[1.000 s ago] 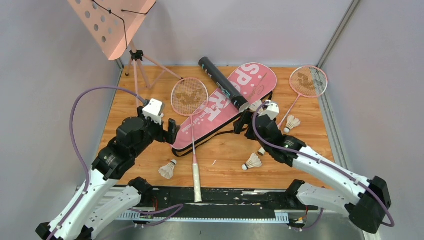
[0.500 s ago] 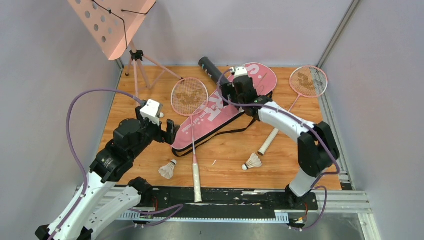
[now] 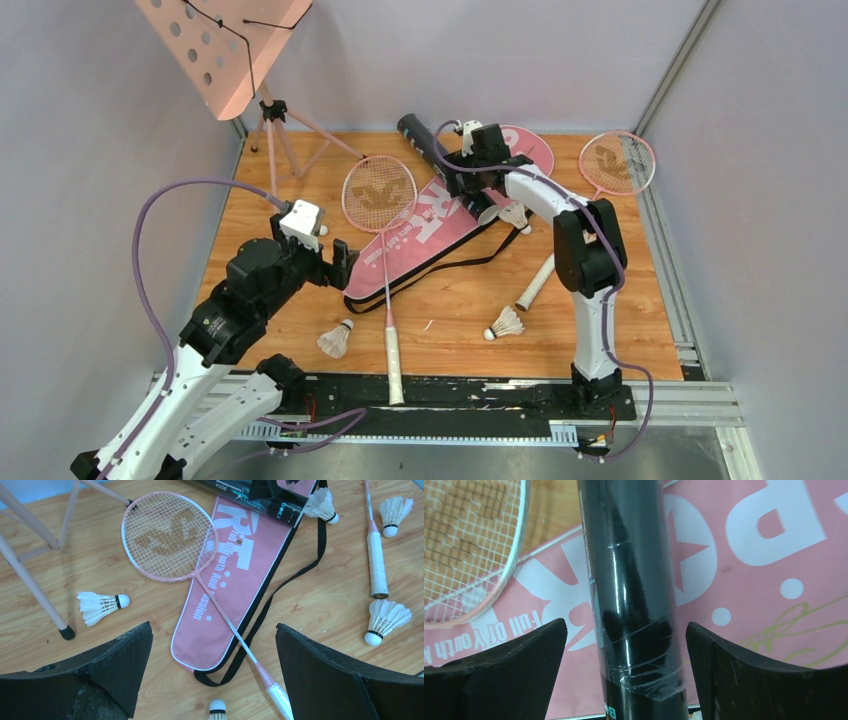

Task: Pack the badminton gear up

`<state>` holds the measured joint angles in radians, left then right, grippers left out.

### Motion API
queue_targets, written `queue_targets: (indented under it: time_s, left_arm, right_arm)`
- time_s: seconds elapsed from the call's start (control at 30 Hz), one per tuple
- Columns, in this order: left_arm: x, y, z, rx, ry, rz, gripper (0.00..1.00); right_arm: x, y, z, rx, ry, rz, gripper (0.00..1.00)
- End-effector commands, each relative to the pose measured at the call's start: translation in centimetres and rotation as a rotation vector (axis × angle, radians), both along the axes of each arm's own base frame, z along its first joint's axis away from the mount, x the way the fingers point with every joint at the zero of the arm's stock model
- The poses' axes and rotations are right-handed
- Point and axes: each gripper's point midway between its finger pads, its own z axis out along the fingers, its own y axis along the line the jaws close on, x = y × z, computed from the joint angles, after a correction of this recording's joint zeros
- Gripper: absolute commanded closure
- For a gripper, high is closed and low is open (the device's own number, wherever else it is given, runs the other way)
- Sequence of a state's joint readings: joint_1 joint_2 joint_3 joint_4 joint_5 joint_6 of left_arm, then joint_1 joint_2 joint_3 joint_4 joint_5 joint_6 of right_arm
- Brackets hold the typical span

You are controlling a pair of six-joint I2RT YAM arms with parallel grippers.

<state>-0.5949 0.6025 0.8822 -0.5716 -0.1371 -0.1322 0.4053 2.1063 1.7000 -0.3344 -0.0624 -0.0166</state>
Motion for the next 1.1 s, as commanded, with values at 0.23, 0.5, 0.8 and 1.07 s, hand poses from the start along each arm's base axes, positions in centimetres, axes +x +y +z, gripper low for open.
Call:
queue_targets:
  time_s: [0.23, 0.5, 0.8, 1.07]
  left_arm:
    - [0.2, -0.2, 0.9, -0.028, -0.031, 0.000, 0.00]
    - [0.4, -0.2, 0.6, -0.020, -0.023, 0.003, 0.00]
    - [0.6, 0.6, 0.8, -0.014, -0.025, 0.052, 0.00]
    - [1.1, 4.1, 1.8, 0.017, -0.062, 0.234, 0.00]
  right_arm:
    - [0.4, 1.1, -2.3, -0.011, 0.041, 0.113, 0.09]
    - [0.9, 0.9, -2.8, -0.013, 0.048, 0.079, 0.16]
    - [1.0, 0.2, -2.2, -0.017, 0.039, 0.014, 0.32]
    - [-1.1, 1.2, 2.2, 0.124, 0.041, -0.002, 0.45]
